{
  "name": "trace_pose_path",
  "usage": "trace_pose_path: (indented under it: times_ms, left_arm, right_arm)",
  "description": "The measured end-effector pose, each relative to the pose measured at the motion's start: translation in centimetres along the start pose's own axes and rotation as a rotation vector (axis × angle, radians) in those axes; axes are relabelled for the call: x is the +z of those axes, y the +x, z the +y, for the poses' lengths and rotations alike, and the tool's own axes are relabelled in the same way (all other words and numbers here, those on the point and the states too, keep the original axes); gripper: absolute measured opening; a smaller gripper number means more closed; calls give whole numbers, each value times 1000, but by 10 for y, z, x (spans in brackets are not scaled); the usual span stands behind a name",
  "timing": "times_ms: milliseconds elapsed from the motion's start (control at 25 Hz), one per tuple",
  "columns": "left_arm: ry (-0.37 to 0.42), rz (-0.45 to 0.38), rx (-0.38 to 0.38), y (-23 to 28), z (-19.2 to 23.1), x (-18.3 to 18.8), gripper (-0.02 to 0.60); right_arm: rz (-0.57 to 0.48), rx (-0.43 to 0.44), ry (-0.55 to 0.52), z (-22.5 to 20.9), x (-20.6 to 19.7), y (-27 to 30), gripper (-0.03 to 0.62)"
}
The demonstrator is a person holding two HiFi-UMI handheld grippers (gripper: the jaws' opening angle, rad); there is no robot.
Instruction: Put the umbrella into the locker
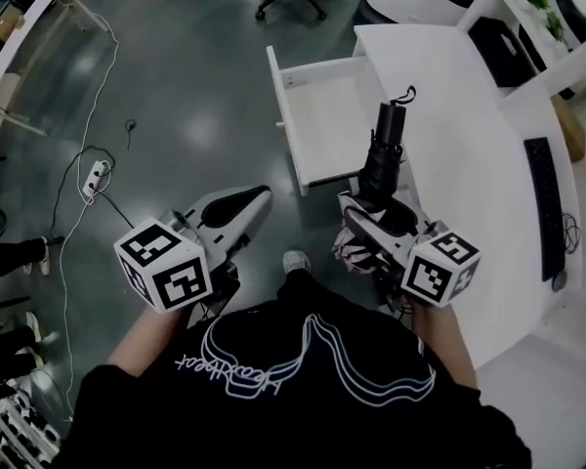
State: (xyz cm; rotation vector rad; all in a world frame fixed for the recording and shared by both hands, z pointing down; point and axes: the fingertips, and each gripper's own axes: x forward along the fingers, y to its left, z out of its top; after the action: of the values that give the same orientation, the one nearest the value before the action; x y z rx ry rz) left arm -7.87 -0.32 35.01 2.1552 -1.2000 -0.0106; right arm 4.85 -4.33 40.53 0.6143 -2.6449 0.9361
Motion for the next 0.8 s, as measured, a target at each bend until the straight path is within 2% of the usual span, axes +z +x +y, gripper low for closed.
trace_pose_path:
  times_ms: [280, 440, 800]
  left_arm:
    - [43, -20, 17, 23, 22, 25, 5]
    - [14, -30, 51, 32, 43, 31, 5]
    - [2, -36, 25, 48, 92, 61, 5]
  right_arm:
    - [31, -24, -9, -25, 23, 23, 279]
    - [24, -20, 13, -34, 37, 40, 279]
    - [72, -62, 3, -58, 55, 101, 279]
